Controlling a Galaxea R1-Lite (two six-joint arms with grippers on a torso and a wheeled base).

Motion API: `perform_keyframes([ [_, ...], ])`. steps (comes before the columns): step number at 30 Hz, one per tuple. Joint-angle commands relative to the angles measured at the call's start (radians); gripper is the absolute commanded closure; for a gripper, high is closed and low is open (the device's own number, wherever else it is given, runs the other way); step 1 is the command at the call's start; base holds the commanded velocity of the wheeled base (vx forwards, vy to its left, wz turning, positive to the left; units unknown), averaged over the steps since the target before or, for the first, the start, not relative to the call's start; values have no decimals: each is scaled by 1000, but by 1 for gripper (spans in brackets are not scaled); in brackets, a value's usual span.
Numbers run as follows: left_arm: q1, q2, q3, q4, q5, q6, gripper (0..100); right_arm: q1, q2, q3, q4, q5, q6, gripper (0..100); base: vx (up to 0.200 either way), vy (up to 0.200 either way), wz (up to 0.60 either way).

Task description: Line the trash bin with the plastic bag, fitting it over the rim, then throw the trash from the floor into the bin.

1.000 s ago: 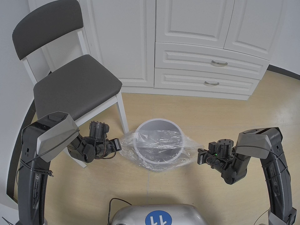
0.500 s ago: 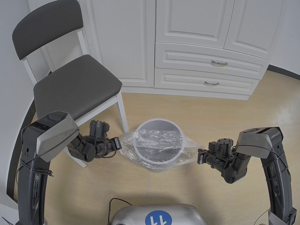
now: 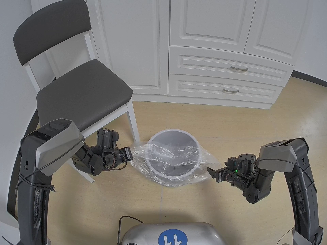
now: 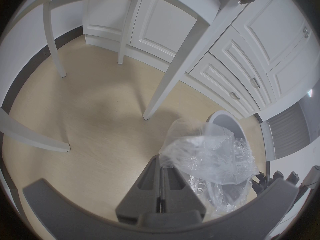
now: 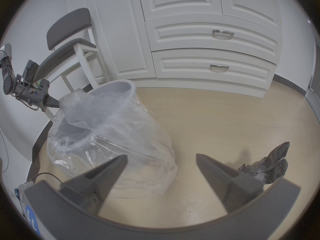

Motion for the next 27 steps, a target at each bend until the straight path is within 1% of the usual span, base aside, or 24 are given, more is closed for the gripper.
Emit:
perform_keyframes([
  [1,1,-2,0,-1,0,1,100,-12,-4,22,-24,24,0,0,0,0,0],
  [3,1,0,0,-1,0,-1,100,-15,-4,26,-33,36,2,0,0,0,0],
  [4,2,0,-1,-1,0,-1,100,-29,-4,39,-65,76,3,0,0,0,0],
  [5,2,0,-1,-1,0,-1,100,-33,-6,48,-79,93,5,0,0,0,0],
  [8,1,-2,0,-1,0,-1,100,-56,-21,98,-148,185,8,0,0,0,0],
  [9,1,0,-1,-1,0,-1,100,-62,-26,109,-148,205,8,0,0,0,0],
  [10,1,0,-1,-1,0,1,100,-84,-44,147,-148,271,8,0,0,0,0],
  [11,2,2,-1,-1,0,-1,100,-101,-75,177,-148,321,6,0,0,0,0],
  [12,2,2,-1,-1,0,-1,100,-111,-104,194,-148,350,8,0,0,0,0],
  [14,2,2,-3,-1,0,-1,100,-130,-153,218,-148,383,13,0,0,0,0],
  [17,2,2,-3,-1,0,-1,100,-147,-199,238,-148,389,16,0,0,0,0],
  [21,2,3,-3,-1,0,-1,100,-177,-216,241,-148,412,16,0,0,0,0],
  [23,2,3,-3,-1,0,-1,100,-185,-222,235,-148,412,16,0,0,0,0],
  [26,1,3,-3,-1,0,-1,100,-173,-231,224,-148,396,19,0,0,0,0],
  [27,1,3,-3,-1,0,-1,100,-164,-240,213,-148,373,20,0,0,0,0],
])
